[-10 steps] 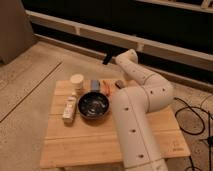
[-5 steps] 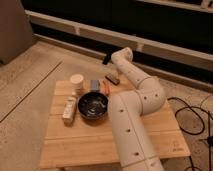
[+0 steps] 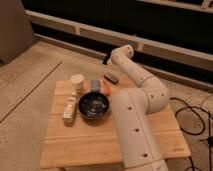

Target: Push the eraser across the table

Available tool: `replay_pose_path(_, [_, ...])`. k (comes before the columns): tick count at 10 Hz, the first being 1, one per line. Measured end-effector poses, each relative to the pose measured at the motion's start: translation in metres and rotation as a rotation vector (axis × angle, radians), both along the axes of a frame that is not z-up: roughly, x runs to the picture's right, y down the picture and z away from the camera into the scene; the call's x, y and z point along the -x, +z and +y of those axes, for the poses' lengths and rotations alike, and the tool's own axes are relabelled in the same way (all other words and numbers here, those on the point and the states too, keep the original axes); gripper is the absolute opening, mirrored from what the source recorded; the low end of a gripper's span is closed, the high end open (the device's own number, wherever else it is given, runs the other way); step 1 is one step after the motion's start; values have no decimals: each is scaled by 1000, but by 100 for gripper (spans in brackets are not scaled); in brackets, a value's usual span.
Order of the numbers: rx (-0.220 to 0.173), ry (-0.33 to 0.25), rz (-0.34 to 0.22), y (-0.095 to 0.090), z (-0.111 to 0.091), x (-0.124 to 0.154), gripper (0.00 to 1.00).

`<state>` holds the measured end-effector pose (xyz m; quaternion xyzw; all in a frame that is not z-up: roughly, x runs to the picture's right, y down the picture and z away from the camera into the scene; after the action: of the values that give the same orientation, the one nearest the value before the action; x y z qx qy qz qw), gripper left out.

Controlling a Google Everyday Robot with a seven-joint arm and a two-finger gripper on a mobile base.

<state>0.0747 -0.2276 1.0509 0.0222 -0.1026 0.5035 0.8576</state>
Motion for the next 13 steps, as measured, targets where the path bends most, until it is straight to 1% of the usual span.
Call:
replay_pose_path(1, [3,-2,1,1,1,1,65])
replay_pose_path(2, [17,-8,7,1,6,0,65])
replay_pose_path(4, [100,-23,38,5,37,-1,65])
replay_pose_path(6, [183,-60,93,2,69,-1,65])
replay_pose_path(7, [205,-68,110,-1,75,0,65])
replay_pose_path(9, [277,-78,155,-2,93,-2,65])
replay_pose_path(11, [386,-81,202,10,123,-11,65])
replay_pose_path(12, [455,-92,221,19,143,-16,65])
replay_pose_path(13, [497,-99,232,25,152,-18,65])
